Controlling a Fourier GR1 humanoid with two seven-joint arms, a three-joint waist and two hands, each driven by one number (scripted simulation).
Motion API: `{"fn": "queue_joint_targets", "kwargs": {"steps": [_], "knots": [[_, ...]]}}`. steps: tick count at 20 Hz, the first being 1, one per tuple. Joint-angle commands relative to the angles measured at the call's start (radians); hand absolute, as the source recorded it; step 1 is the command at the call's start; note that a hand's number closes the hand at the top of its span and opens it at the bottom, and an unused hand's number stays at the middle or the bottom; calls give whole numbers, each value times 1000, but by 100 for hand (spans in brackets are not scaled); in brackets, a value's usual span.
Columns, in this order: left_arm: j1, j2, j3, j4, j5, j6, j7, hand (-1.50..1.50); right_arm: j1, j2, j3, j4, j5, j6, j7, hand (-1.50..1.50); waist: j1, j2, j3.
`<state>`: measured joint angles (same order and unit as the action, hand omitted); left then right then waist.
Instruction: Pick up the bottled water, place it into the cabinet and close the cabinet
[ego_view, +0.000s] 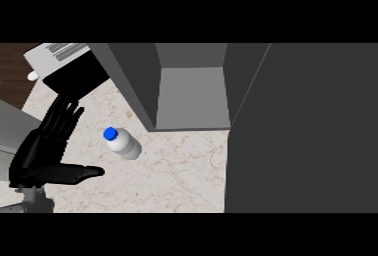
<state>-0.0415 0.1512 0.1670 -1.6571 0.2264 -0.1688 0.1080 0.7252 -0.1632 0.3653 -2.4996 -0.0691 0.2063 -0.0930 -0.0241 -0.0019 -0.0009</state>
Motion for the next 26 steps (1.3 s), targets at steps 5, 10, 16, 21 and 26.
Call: {"fn": "queue_joint_targets", "kwargs": {"steps": [5, 10, 16, 21, 26], "knots": [[-92, 5, 45, 341, 18, -71, -132, -150, 163, -68, 30, -187, 17, 25, -24, -150, -8, 0, 0], [-134, 13, 61, 580, -20, -122, -294, -150, 114, -31, 95, -176, 71, -40, -8, -150, 0, 6, -2], [-227, 5, 62, 849, -71, -165, -494, -150, 201, -95, 75, -181, 57, -8, -96, -150, -12, 7, -3], [-266, -35, 32, 1039, -151, -151, -673, -150, 246, -111, 79, -141, 70, -4, -184, -150, -18, 5, -2], [-358, 15, 67, 1199, -134, -244, -735, -150, 248, -152, 30, -117, 49, 13, -226, -150, -17, 6, -2]]}}
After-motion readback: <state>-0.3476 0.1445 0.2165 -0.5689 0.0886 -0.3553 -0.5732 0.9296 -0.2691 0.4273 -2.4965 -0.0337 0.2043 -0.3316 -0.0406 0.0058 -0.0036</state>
